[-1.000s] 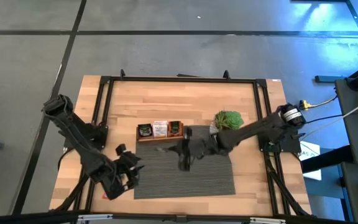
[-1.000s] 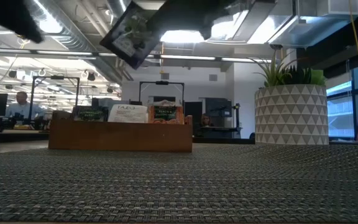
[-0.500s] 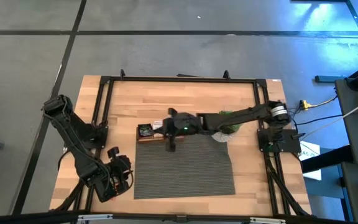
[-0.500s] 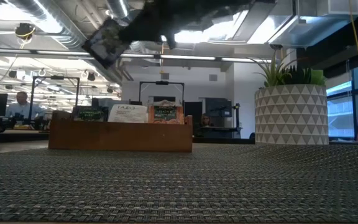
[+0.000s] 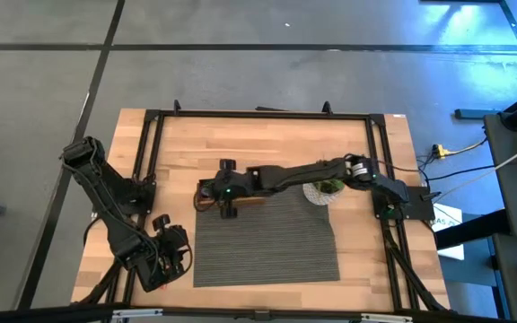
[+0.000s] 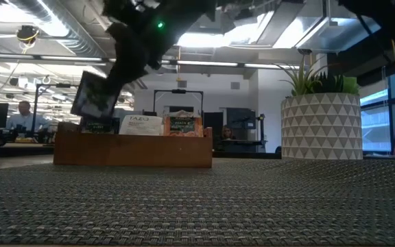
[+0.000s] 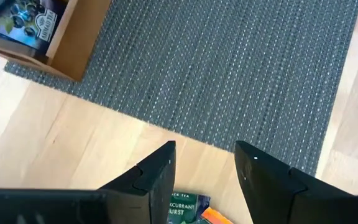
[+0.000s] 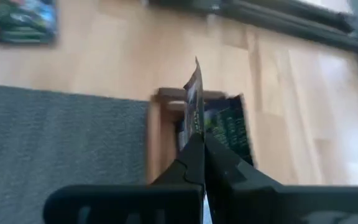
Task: Pick & Place Tea
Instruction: Put the violet tea bag to the left section of the wooden organizer
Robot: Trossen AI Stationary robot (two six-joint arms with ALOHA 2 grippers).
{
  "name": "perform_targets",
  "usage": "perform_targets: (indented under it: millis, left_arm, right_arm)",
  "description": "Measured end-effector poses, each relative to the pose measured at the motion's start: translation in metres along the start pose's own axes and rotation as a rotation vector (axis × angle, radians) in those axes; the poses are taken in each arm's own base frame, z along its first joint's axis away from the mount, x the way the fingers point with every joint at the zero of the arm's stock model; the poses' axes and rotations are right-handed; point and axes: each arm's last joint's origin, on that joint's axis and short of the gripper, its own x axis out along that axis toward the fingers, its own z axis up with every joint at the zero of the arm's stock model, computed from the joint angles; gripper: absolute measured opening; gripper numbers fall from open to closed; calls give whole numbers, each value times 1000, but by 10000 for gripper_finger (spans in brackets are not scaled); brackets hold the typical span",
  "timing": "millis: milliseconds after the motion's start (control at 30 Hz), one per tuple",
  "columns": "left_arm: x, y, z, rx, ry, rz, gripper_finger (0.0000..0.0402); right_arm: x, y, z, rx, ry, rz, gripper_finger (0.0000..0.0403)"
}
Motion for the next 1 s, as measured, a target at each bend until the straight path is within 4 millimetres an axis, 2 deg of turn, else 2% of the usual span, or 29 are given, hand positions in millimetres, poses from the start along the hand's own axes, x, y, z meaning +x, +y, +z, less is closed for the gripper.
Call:
perform_targets:
  millis: [367,633,767,900,1000]
  left_arm:
    - [0,0,0,0,3,-2,160]
    - [0,0,0,0,3,-2,157]
    - [0,0,0,-1,3,-2,158]
    - [0,0,0,0,3,-1,161]
    - [0,0,0,-1,3,-2,161]
  right_arm:
    - [24,7,-13,-60,76,-12,4]
    - [25,6,-14,-84,81,-11,10]
    - [25,7,-16,-108,102,-5,33]
    - [27,4,-16,-97,90,-19,72]
    - [28,-1,-13,-69,66,-86,101]
